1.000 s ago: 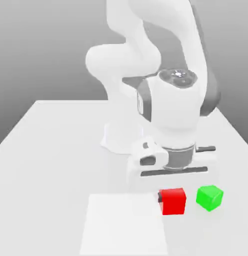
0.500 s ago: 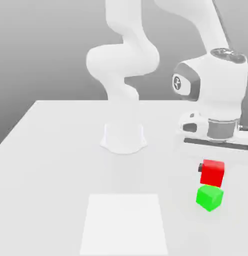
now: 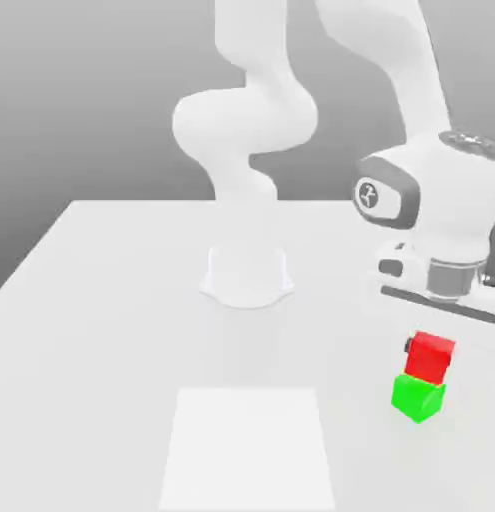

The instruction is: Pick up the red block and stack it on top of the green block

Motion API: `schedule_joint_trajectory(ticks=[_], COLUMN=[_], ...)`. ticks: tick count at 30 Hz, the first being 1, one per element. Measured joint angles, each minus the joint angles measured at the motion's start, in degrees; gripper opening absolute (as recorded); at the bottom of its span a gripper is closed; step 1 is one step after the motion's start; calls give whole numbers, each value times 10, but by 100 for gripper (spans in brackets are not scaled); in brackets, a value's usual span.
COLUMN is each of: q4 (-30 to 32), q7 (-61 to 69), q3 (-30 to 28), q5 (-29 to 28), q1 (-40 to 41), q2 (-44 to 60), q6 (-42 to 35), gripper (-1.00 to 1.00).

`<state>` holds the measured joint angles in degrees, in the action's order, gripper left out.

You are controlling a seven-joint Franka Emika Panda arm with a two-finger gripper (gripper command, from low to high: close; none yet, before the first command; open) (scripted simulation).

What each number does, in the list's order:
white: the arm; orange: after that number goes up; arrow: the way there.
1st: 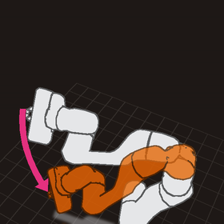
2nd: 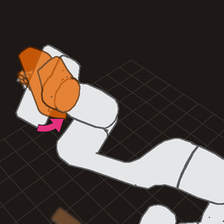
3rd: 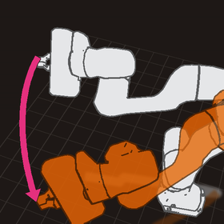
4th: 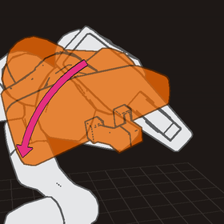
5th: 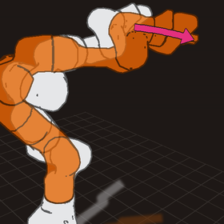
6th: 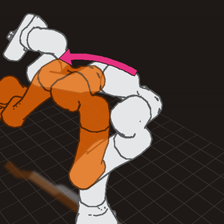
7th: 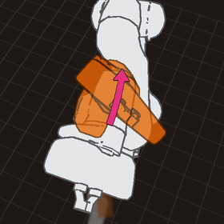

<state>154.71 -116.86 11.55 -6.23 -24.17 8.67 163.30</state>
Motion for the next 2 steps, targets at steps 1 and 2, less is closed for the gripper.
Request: schedule_joint_trajectory(ticks=[1, 2], q4=[0, 0], q7=[0, 0], q3=[0, 0], q5=[0, 0], q1=[0, 0], q2=[0, 0], q6=[0, 0], gripper=[100, 100])
